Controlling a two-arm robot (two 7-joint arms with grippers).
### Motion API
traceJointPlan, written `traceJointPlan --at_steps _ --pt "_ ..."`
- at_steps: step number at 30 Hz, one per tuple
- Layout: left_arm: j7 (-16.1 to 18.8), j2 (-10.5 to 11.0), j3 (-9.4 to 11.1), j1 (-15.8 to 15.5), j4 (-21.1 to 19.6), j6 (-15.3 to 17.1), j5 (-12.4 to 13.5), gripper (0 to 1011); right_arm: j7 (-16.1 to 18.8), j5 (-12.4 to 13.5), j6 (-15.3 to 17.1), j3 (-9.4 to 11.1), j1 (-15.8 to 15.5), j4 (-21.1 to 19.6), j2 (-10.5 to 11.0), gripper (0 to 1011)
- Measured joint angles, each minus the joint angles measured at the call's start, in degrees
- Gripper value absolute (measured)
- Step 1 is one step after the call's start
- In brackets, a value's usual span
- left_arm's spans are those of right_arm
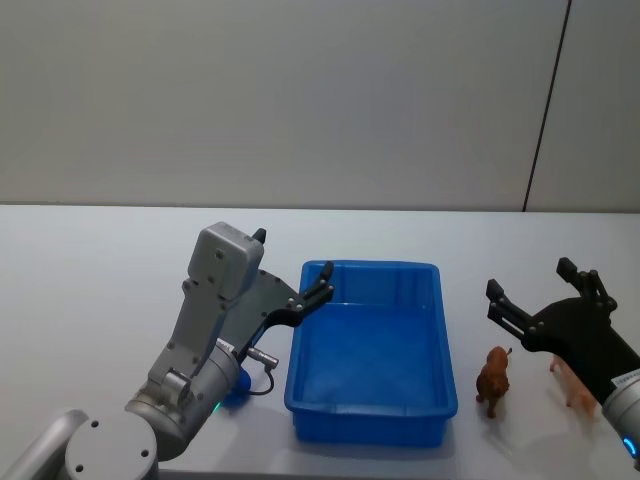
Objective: Pick up the two dolls from the table and place them into the box.
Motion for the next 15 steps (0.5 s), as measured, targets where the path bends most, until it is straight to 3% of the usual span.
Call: traceJointPlan --at_steps 15 --pt "0.0 0.0 0.0 0.0 0.0 0.0 0.0 1001 0.0 0.0 0.0 0.0 0.0 0.0 0.0 1001"
